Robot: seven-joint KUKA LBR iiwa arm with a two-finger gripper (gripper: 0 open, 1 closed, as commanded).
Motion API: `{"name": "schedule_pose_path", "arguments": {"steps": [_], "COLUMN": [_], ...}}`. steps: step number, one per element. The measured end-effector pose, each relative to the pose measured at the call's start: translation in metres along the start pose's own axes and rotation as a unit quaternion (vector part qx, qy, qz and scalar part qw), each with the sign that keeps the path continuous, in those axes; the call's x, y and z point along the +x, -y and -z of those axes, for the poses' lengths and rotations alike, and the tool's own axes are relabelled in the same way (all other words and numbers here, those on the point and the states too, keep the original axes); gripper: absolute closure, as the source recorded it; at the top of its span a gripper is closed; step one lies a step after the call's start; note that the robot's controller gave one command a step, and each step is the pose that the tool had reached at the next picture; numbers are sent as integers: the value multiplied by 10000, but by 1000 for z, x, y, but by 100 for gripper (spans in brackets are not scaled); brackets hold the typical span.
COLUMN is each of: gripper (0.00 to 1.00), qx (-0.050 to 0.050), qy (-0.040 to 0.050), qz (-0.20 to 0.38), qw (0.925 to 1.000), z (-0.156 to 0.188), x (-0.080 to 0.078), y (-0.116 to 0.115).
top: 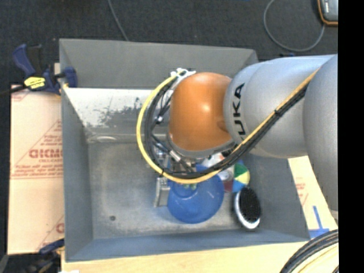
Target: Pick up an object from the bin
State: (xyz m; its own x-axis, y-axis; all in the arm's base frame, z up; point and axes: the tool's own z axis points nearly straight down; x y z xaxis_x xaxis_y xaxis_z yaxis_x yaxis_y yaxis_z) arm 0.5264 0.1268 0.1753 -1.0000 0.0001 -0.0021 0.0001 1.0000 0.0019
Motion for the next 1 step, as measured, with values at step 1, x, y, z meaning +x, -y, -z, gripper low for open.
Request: {"name": "schedule_pose_path", "arguments": {"steps": [1], "gripper": [0], "qx": [6], "qy": [21], "qz": [1106], "qw": [9939], "z": [-74], "x": [-55], "y": [59]}}
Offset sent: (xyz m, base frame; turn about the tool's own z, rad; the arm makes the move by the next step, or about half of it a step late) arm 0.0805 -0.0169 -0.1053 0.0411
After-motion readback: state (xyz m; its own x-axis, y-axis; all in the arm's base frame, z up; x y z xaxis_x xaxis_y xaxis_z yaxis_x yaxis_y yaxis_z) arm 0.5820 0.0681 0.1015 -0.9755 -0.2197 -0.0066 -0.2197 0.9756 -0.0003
